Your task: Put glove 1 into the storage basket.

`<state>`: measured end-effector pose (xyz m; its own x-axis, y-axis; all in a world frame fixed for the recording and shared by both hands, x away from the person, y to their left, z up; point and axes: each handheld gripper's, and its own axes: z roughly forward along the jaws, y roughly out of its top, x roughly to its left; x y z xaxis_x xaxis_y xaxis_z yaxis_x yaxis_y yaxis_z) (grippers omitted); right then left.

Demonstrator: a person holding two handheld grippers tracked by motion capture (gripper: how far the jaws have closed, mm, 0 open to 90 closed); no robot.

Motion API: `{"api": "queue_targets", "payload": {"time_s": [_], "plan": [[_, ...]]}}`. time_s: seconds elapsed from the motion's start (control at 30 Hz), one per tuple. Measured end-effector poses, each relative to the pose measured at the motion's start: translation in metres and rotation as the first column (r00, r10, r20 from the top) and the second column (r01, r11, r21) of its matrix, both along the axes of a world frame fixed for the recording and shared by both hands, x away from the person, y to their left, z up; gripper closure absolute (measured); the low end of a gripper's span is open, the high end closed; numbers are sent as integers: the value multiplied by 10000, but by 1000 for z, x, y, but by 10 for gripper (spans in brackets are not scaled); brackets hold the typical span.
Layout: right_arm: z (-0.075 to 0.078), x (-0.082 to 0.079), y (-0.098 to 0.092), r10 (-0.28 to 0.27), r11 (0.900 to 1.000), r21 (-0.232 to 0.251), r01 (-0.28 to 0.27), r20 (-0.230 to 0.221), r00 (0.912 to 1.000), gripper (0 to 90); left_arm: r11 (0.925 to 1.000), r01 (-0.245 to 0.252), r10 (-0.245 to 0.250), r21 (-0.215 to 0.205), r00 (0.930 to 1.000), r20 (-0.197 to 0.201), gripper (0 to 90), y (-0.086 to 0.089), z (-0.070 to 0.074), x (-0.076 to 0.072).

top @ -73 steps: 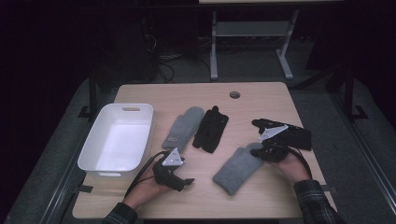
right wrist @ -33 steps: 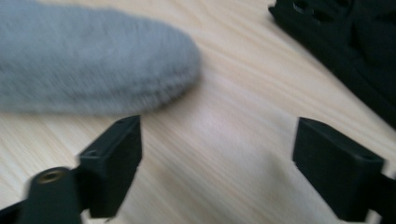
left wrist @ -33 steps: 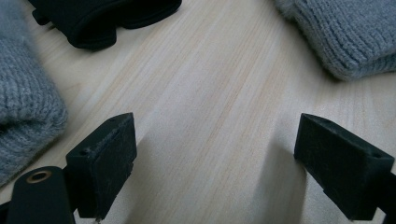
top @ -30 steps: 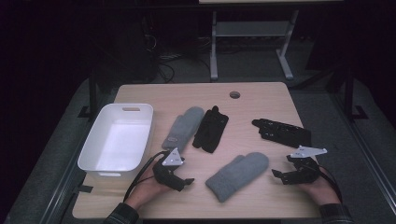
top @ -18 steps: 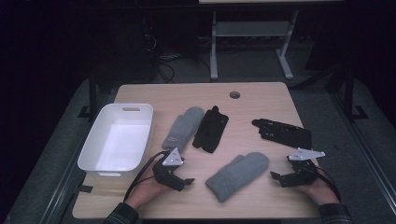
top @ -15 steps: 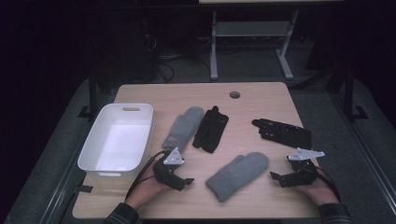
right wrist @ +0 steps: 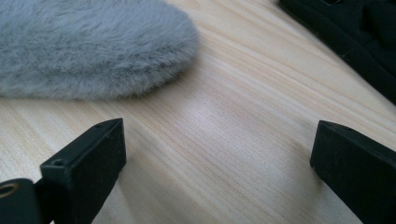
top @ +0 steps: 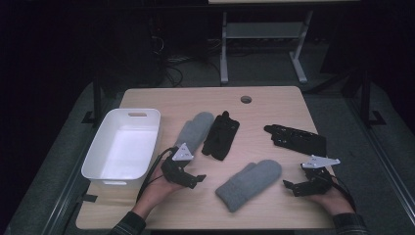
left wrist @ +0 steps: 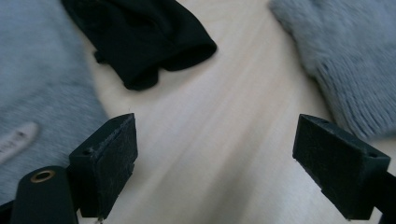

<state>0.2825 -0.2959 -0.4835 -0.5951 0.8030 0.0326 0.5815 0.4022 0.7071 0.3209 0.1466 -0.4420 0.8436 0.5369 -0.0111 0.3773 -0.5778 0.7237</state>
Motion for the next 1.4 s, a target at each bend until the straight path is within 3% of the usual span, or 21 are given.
{"api": "queue_targets", "payload": {"time_s": [0.23,0.33,0.67,0.87,0.93,1.07,1.2,1.23,1.3,1.4], "plan": [[0,0,0,-4,10000,4,4,5,10000,32,9964,-820,828,-215,9958,384,133,-5,14,19],[0,0,0,-5,10000,4,5,1,10000,32,9933,-1151,1155,-104,9912,648,132,-6,18,30],[0,0,0,-23,10000,14,23,-13,10000,32,9705,-2401,2411,-227,9660,938,133,-13,24,63],[0,0,0,-35,10000,19,35,-23,10000,32,9529,-3029,3029,-131,9490,874,133,-15,23,87],[0,0,0,-39,10000,20,39,-24,10000,33,9469,-3214,3194,73,9433,907,133,-14,21,94],[0,0,0,-55,10000,29,56,-37,10000,33,9322,-3619,3610,48,9305,615,133,-12,11,106],[0,0,0,-56,10000,29,57,-33,10000,33,9269,-3735,3724,365,9274,348,131,-10,0,115],[0,0,0,-55,10000,27,55,-31,10000,32,9287,-3673,3663,513,9301,290,130,-9,-3,117],[0,0,0,-42,10000,20,42,-21,10000,33,9243,-3759,3760,655,9265,113,128,-9,-9,119],[0,0,0,-56,10000,22,56,-25,10000,33,9228,-3732,3743,957,9273,73,123,-9,-12,120]]}}
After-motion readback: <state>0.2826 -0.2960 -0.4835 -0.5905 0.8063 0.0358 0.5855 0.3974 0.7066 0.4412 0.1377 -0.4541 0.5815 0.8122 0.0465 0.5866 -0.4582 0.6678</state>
